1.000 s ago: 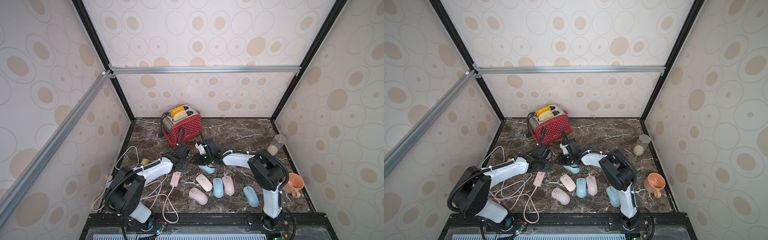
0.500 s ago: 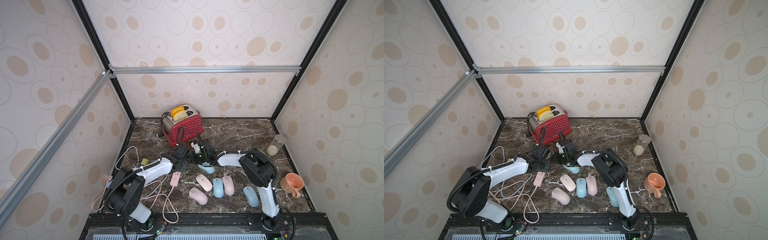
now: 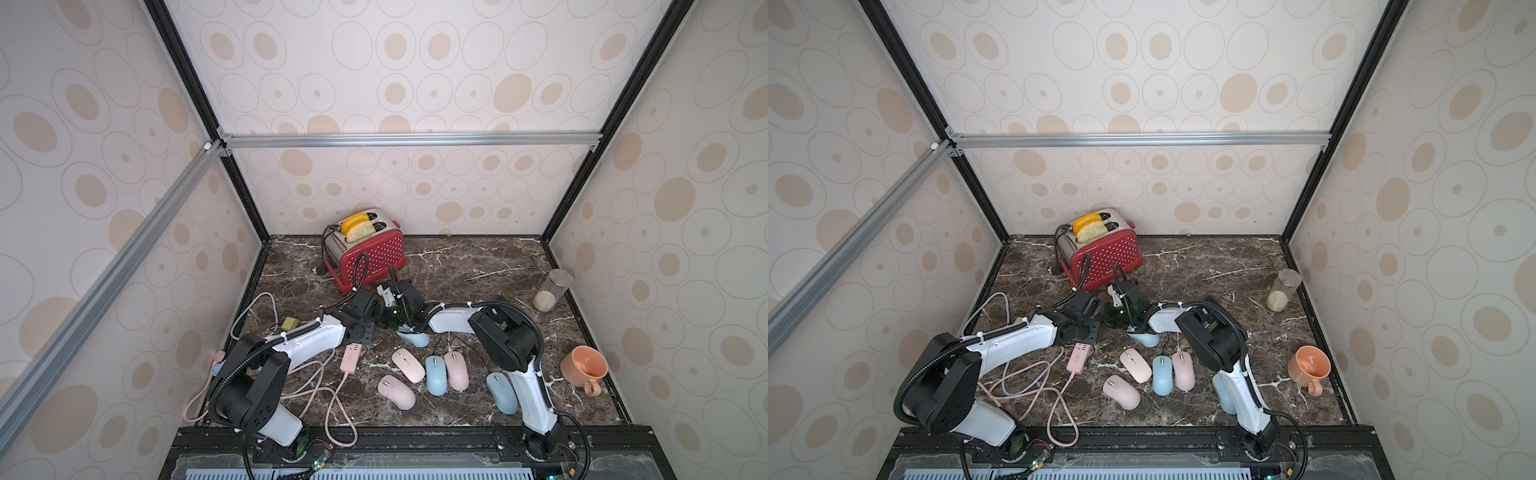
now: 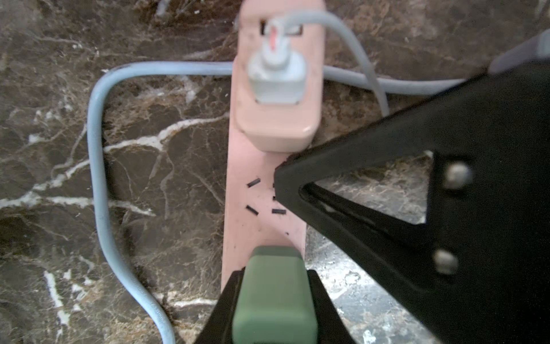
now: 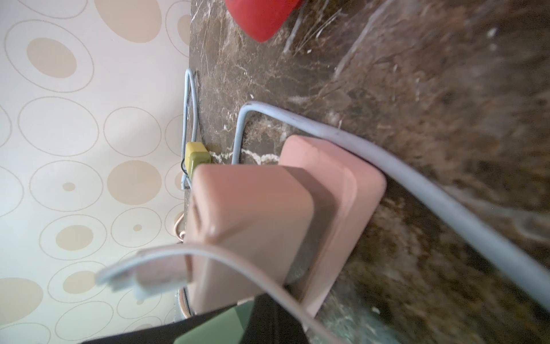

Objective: Unplug the wireless mouse
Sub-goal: Remove the plug from the socket.

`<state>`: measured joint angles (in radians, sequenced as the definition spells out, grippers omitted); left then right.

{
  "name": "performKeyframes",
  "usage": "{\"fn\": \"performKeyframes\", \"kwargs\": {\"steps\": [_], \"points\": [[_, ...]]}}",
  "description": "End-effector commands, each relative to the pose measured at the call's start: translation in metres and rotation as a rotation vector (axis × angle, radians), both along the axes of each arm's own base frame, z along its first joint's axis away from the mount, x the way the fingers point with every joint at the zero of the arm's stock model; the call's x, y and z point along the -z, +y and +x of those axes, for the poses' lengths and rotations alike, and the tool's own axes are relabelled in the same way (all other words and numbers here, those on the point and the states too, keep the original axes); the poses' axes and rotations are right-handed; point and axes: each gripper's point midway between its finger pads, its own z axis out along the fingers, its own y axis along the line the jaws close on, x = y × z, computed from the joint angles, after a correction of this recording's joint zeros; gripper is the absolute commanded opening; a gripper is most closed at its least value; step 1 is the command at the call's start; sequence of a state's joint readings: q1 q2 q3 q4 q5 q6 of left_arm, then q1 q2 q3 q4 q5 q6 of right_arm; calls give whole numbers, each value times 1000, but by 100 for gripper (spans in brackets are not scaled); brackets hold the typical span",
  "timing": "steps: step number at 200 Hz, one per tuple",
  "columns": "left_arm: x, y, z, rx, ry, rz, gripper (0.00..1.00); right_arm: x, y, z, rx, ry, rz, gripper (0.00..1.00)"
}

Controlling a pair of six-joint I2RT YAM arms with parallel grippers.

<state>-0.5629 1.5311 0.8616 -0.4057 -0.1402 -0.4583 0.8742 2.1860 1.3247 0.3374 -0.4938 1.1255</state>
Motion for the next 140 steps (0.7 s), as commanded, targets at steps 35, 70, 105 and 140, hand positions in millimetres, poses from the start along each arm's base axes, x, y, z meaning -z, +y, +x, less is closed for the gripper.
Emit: {"fn": "performKeyframes", "kwargs": {"steps": [35, 70, 105, 140], "points": [[-12, -19, 3, 22, 3, -107, 0, 64, -31, -19, 50, 91, -235, 0], [-27, -16, 14, 4, -133, -134, 0, 75, -38, -24, 64, 112, -274, 0], [-45, -9, 15, -25, -187, -131, 0, 84, -42, -27, 74, 125, -307, 0], [-35, 2, 0, -49, 14, -6, 0, 89, -43, -30, 71, 131, -335, 0]]}}
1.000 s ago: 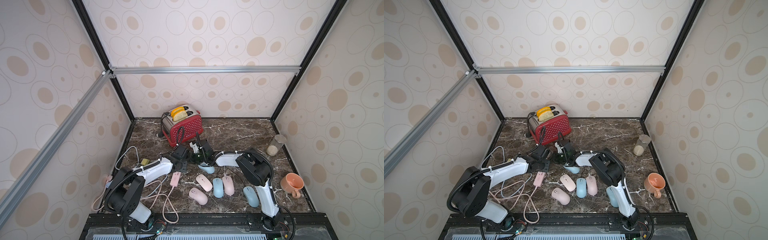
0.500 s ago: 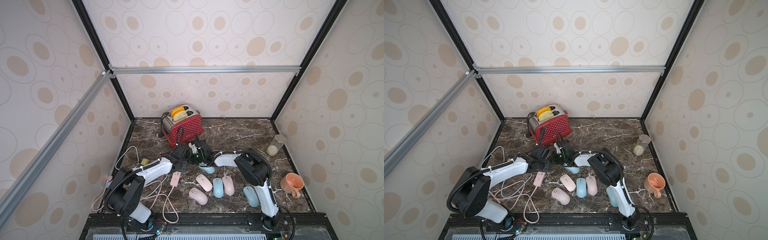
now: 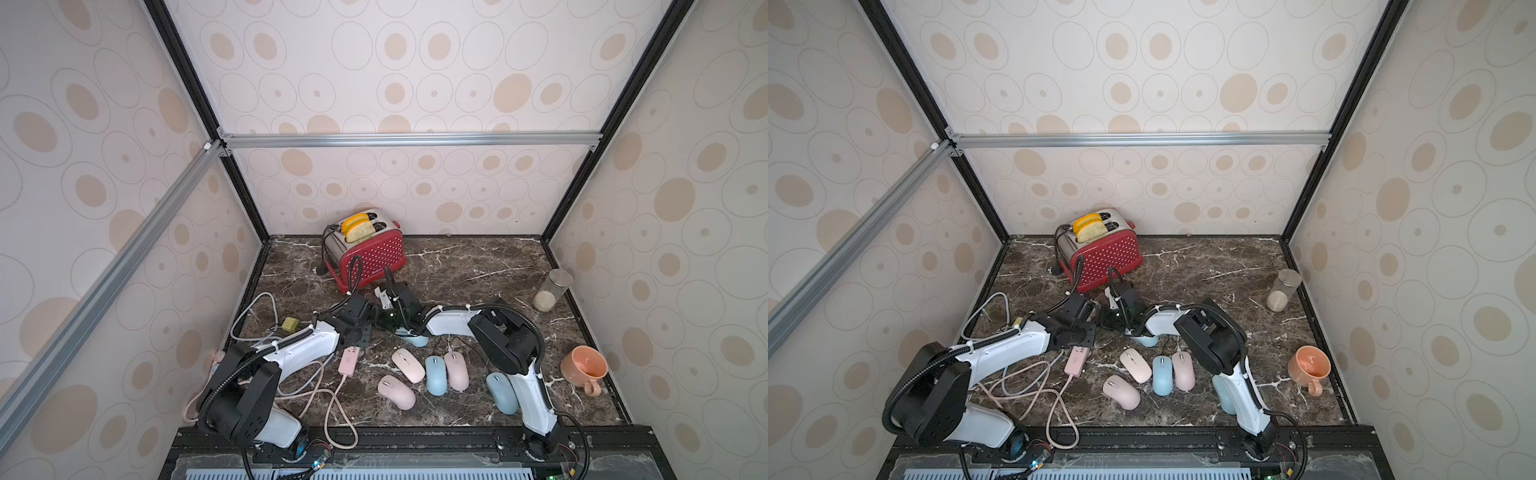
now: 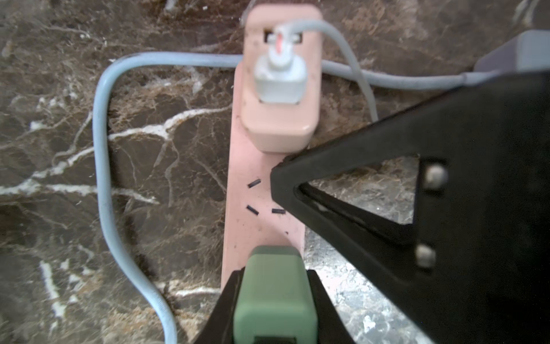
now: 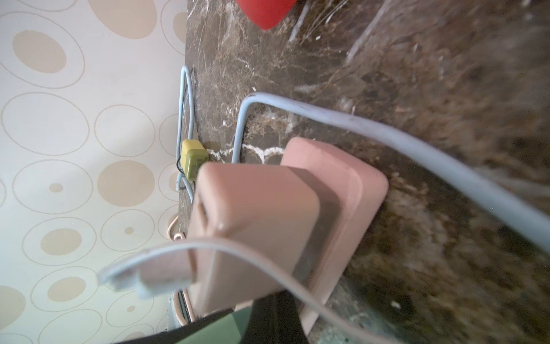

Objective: Unplug the wireless mouse
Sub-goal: Remove the plug from the socket.

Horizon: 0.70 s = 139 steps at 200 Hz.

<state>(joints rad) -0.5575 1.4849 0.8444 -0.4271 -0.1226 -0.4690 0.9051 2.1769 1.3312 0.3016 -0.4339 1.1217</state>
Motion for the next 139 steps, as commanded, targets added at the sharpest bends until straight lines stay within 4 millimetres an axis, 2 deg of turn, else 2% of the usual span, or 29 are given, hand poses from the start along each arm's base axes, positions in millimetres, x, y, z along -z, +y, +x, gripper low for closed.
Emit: {"fn": "performKeyframes", "kwargs": {"steps": [1, 18, 38, 62, 91, 124, 139], "points": [[-28, 0, 7, -41, 16, 19, 0, 88, -48, -23, 60, 150, -295, 0], [-24, 4, 2, -44, 94, 47, 0, 90, -47, -24, 57, 151, -306, 0], [-20, 0, 3, -48, 167, 0, 0, 92, -47, -27, 49, 150, -318, 0], [-26, -7, 12, -48, 155, -31, 0, 93, -49, -28, 50, 142, -332, 0], [-21, -15, 20, -36, 198, -46, 0, 95, -52, -27, 52, 137, -348, 0], [-23, -11, 27, -32, 214, 4, 0, 96, -54, -27, 47, 114, -372, 0], [-27, -13, 32, -36, 162, -17, 0, 98, -53, -27, 50, 112, -375, 0]]}}
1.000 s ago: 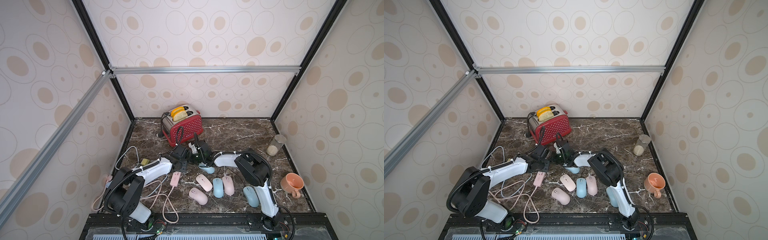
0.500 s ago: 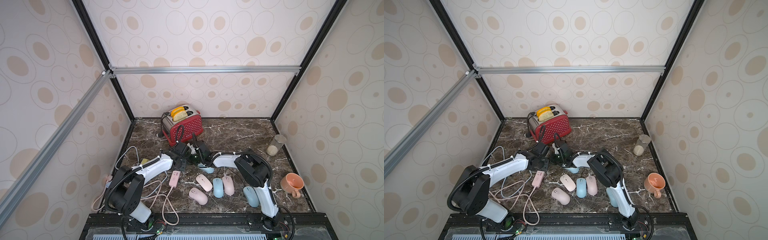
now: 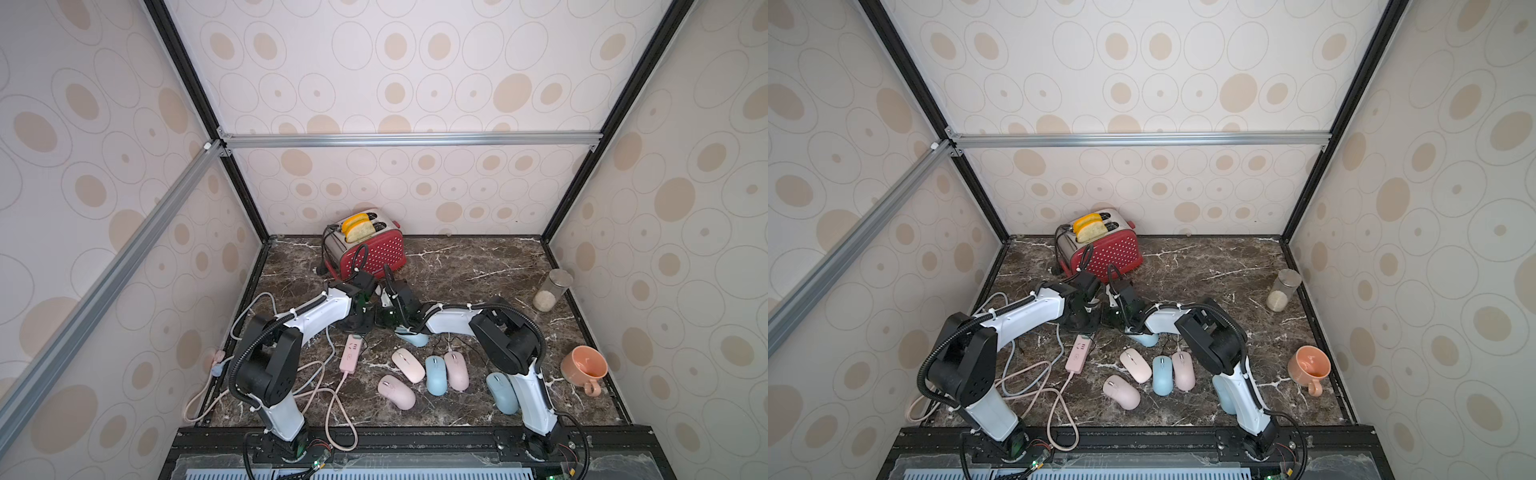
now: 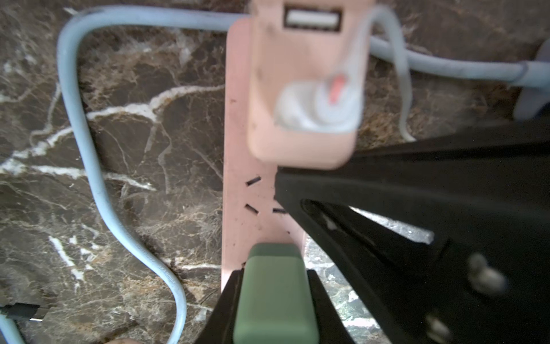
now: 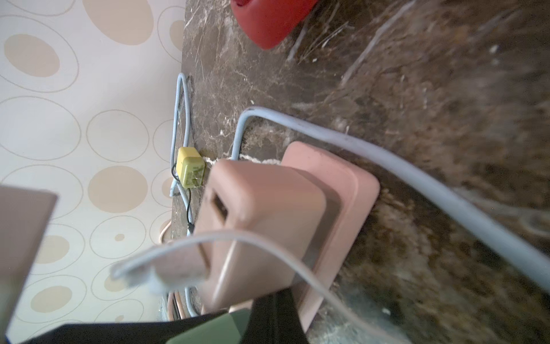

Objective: Unplug the wireless mouse
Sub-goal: Remove the plug from the socket.

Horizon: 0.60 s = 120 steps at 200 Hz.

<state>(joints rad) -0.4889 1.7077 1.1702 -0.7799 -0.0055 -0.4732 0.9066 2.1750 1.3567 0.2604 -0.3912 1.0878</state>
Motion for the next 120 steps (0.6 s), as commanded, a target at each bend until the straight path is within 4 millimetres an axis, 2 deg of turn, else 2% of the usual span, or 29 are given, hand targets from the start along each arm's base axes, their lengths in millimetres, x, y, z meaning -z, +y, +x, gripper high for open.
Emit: {"fn": "performKeyframes", "kwargs": {"steps": [1, 13, 15, 33, 75, 92, 120], "points": [[-24, -12, 24, -2, -116, -45, 0, 100, -52, -34, 46, 153, -341, 0], [-30, -14, 25, -13, -182, -86, 0, 100, -53, -34, 47, 151, -349, 0], [-33, -16, 30, -14, -212, -102, 0, 101, -53, -34, 49, 151, -351, 0], [-50, -12, 35, -12, -313, -106, 0, 102, -54, -34, 52, 146, -362, 0], [-72, -7, 31, 10, -466, -114, 0, 105, -53, -34, 57, 146, -371, 0], [-70, -5, 26, -8, -456, -133, 0, 106, -53, -35, 56, 139, -381, 0], [-46, 0, 9, -9, -241, -41, 0, 106, -55, -35, 47, 116, -411, 0]]}}
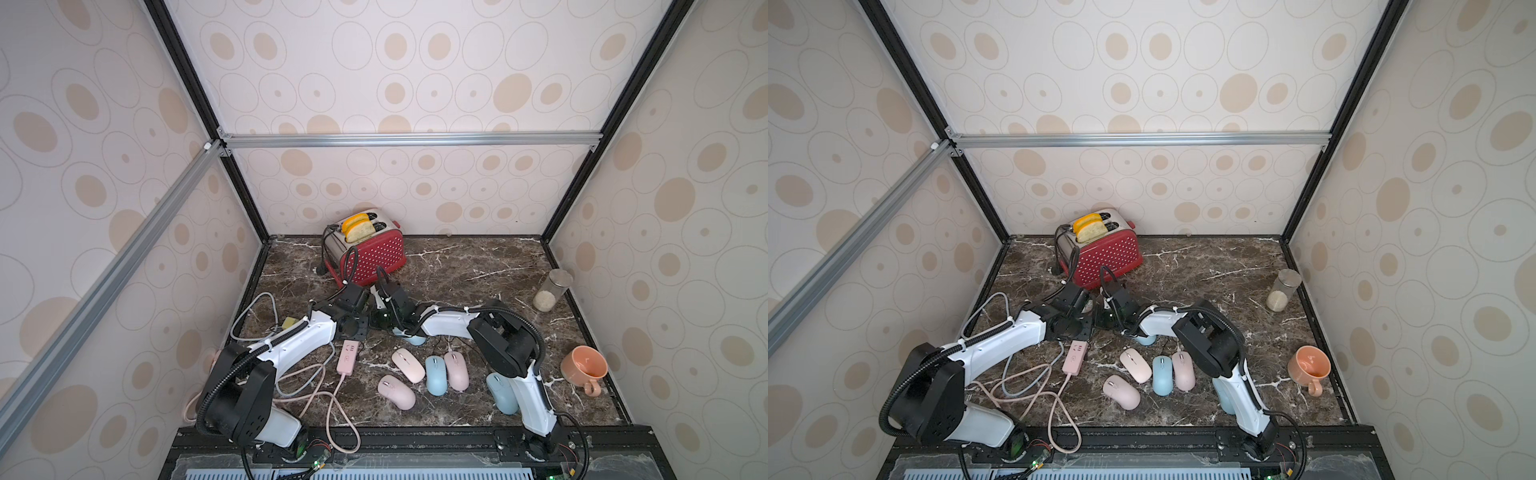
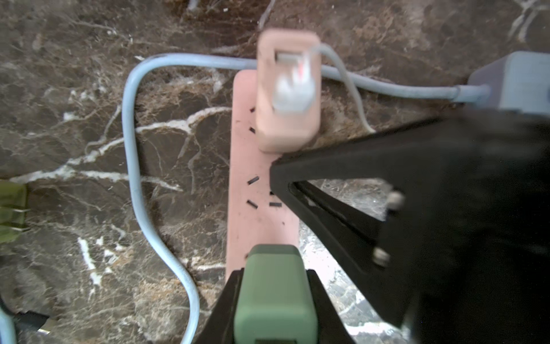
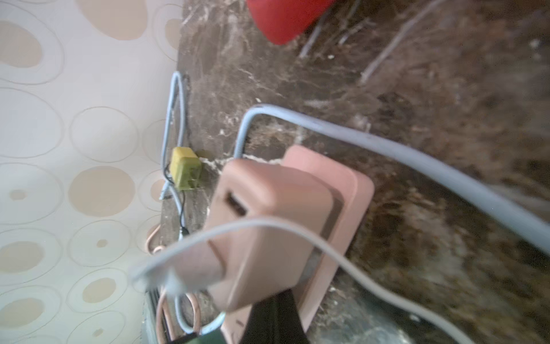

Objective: Unplug the wireless mouse
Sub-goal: Remove the plug from the socket.

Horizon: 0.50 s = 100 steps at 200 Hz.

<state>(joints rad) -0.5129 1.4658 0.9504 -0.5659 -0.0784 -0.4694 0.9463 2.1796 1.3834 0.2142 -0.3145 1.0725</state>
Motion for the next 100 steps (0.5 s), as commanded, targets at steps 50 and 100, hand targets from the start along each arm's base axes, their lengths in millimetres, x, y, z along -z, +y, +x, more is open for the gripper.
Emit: {"fn": "performKeyframes", "kwargs": {"steps": [50, 100], "points": [[-28, 13, 16, -117, 17, 9, 0, 99, -67, -22, 43, 103, -396, 0], [-60, 93, 17, -442, -188, 37, 0, 90, -63, -18, 30, 74, -378, 0]]}}
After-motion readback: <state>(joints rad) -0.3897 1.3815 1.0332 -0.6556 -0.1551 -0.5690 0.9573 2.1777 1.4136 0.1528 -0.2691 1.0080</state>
